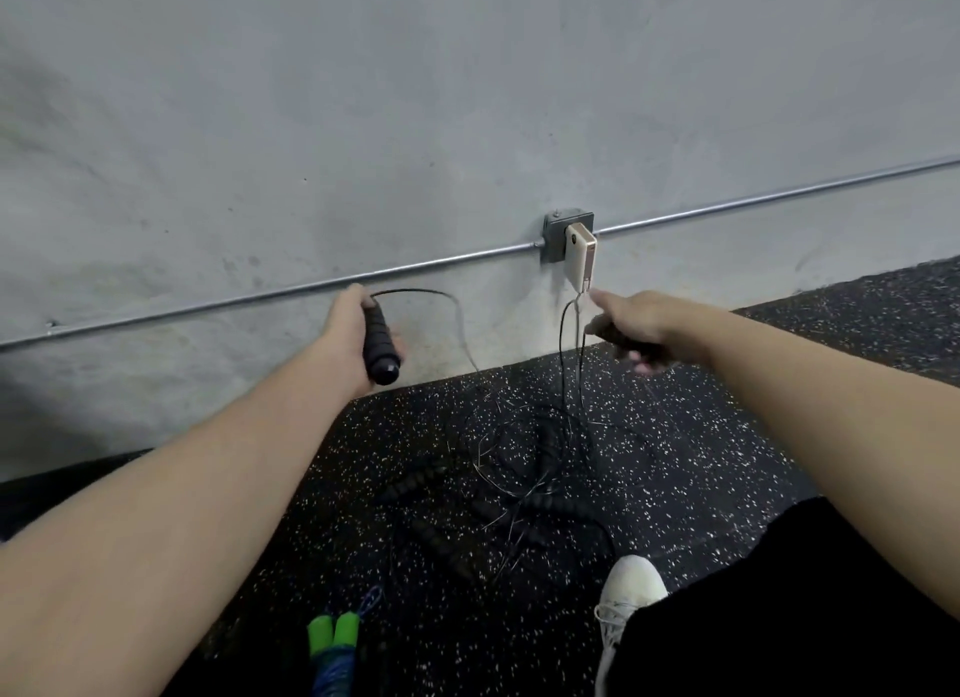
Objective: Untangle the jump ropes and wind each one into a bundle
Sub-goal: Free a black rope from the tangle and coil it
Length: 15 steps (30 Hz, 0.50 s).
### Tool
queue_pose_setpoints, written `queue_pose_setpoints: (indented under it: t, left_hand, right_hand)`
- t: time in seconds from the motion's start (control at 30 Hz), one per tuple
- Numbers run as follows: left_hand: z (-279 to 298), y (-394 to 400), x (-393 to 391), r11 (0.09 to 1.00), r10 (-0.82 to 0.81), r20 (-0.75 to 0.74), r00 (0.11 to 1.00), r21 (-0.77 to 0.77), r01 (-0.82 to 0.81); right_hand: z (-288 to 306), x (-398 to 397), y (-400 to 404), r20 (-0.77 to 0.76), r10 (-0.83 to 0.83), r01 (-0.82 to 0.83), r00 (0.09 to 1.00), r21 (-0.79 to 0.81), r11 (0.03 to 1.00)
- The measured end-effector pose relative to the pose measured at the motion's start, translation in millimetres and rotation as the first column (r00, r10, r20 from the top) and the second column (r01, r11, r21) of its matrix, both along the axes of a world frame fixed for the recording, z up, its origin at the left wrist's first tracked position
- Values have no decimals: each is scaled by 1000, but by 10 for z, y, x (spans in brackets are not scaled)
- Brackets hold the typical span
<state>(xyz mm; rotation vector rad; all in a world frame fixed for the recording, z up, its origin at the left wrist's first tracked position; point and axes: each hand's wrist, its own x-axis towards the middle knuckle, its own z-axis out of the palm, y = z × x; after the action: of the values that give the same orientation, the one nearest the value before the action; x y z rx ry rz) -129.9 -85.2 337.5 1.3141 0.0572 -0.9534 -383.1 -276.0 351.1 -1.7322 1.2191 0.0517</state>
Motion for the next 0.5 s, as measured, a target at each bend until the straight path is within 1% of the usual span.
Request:
queue_pose_setpoints:
  t: [0.07, 0.13, 0.2, 0.27, 0.43, 0.5]
  left_hand:
    - [4, -15, -62, 996, -45, -34, 998, -80, 42]
    - [40, -48, -175, 989, -99, -24, 995, -114, 96]
    - [66, -77, -297, 982, -170, 31, 985, -80, 172]
    - [84, -112, -428, 971, -230, 72, 971, -42, 233]
    - [178, -197, -689, 971, -220, 132, 967, -70, 230]
    - [217, -182, -715, 964, -228, 139, 964, -106, 243]
  right_hand:
    - [-2, 35, -18, 65, -17, 15, 998, 39, 999]
    - [16, 95, 24, 193, -45, 36, 980, 51, 998]
    - [45, 187, 103, 319, -93, 76, 943, 67, 995]
    - [122, 288, 258, 404, -106, 78, 909, 85, 993]
    - [281, 582, 726, 617, -105, -25, 780, 199, 980]
    - [315, 687, 893, 647, -122, -2, 753, 188, 982]
